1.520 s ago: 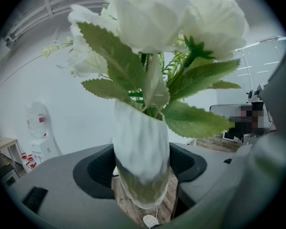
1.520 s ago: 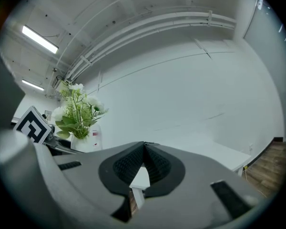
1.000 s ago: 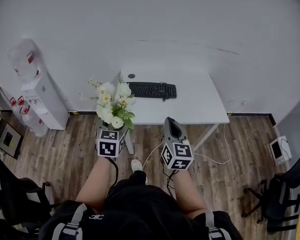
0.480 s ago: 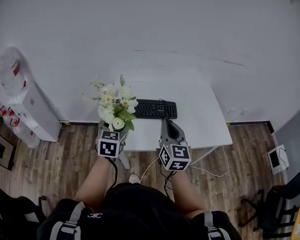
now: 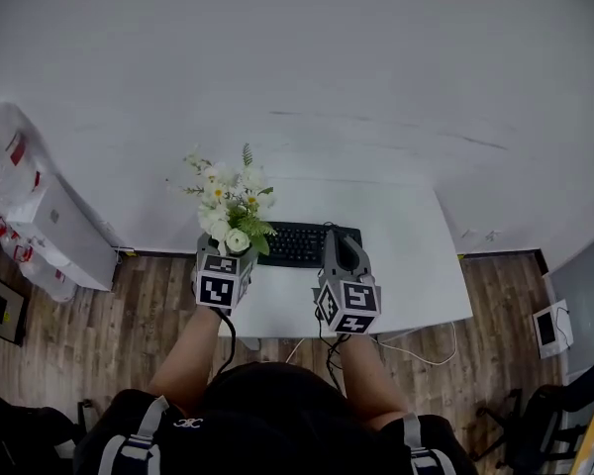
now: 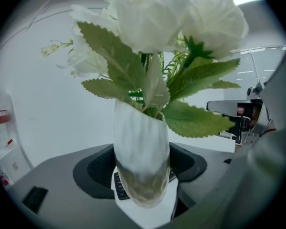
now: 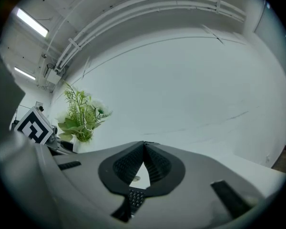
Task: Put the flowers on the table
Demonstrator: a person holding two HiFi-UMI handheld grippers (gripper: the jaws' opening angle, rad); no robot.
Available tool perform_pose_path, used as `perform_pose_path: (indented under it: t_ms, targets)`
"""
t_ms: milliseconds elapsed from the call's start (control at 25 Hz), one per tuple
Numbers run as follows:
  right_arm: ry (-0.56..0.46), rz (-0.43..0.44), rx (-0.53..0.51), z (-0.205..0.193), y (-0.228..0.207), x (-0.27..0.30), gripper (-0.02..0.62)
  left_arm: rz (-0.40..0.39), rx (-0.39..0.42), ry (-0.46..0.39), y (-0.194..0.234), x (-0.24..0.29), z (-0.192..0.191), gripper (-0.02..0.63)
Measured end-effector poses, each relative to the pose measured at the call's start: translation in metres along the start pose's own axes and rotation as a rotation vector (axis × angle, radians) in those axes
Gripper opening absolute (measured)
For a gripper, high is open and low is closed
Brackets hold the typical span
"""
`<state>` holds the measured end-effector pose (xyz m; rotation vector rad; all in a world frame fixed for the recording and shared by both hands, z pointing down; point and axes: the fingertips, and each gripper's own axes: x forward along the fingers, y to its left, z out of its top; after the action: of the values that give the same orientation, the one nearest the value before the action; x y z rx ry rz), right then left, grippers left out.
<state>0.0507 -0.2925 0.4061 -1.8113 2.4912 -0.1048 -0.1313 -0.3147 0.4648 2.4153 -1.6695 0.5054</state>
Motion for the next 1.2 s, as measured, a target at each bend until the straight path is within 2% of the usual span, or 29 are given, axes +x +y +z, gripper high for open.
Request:
perform_pose_path:
  t_ms: [200, 440, 680, 880, 1080, 1200]
  targets:
    - [0.045, -0.008, 0.013, -0.012, -0.006, 0.035, 0.000, -0.014, -0.016, 0.037, 0.017, 0.036, -0.001, 0.353]
    - [0.082, 0.004, 0.027, -0.025, -0.023, 0.055, 0.001, -0.021, -0.039, 0.043, 0.011, 0.065, -0.001, 0.353]
    - [0.133, 0.033, 0.047, -0.034, -0.068, 0.121, 0.001, -0.020, -0.049, 0.098, 0.010, 0.143, 0.015, 0.353]
    - [0.116, 0.055, 0.045, -0.043, -0.058, 0.101, 0.000, 0.002, -0.020, 0.074, 0.011, 0.125, -0.001, 0.353]
    - [0.130, 0.067, 0.046, -0.049, -0.080, 0.137, 0.002, 0.043, 0.012, 0.086, 0.028, 0.165, 0.006, 0.353]
    - [0.132, 0.077, 0.038, -0.053, -0.085, 0.141, 0.000, 0.058, 0.004, 0.079, 0.033, 0.175, 0.004, 0.353]
